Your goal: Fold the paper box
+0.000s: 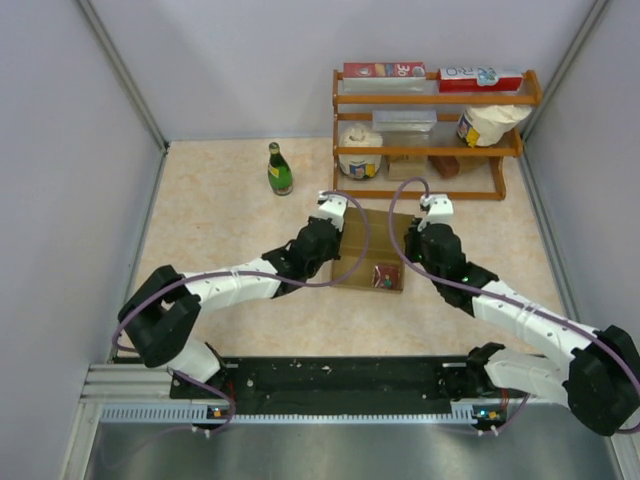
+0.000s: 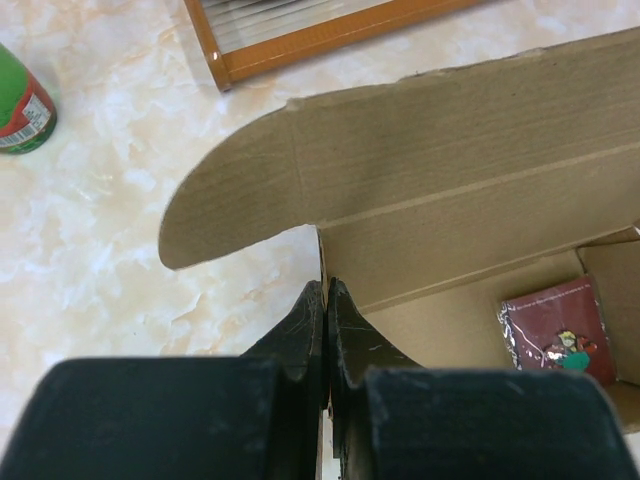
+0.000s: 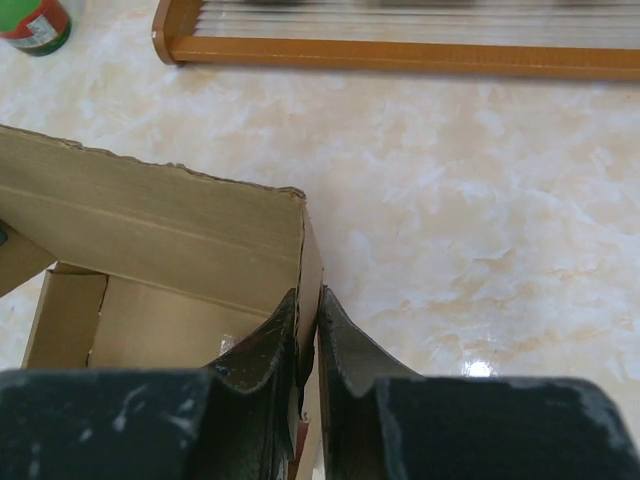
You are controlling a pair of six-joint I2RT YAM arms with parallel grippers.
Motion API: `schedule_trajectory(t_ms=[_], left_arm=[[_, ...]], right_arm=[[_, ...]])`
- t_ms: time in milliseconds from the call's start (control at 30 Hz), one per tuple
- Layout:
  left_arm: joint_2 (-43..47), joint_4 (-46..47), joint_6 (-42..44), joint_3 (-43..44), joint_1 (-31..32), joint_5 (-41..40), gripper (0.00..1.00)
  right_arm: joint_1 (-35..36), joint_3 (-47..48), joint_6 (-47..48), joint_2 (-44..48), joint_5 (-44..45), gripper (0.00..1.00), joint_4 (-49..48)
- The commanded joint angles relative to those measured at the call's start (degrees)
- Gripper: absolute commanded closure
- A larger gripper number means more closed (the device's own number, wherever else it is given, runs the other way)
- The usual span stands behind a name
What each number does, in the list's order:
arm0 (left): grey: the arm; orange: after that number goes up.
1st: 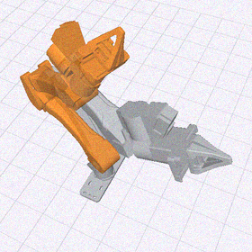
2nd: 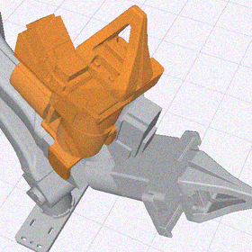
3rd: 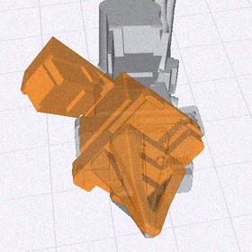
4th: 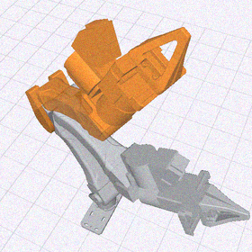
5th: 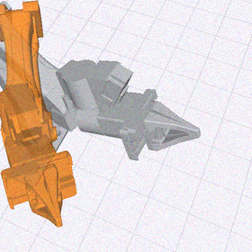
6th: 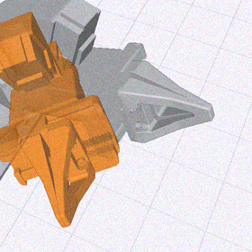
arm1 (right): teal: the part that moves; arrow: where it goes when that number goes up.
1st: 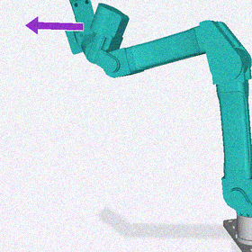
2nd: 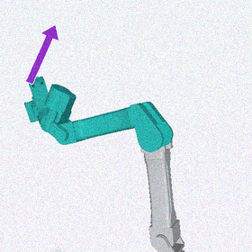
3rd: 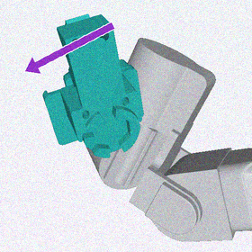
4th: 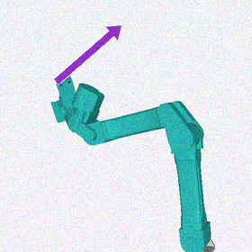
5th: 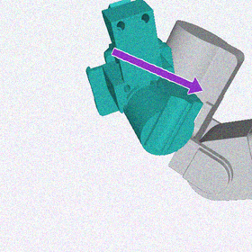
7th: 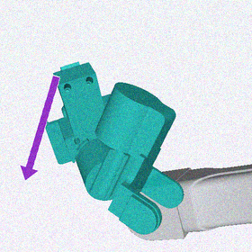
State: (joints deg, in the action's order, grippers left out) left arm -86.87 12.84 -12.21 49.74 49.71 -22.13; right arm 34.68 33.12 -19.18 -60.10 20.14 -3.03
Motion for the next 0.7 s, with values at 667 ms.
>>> schedule_trajectory(t_ms=[667], left_arm=[[-0.4, 6.76, -10.99, -5.52, 6.01, -8.37, 0.96]], right_arm=[[15.77, -11.94, -1.65, 3.84, 23.01, 0.9, -17.98]])
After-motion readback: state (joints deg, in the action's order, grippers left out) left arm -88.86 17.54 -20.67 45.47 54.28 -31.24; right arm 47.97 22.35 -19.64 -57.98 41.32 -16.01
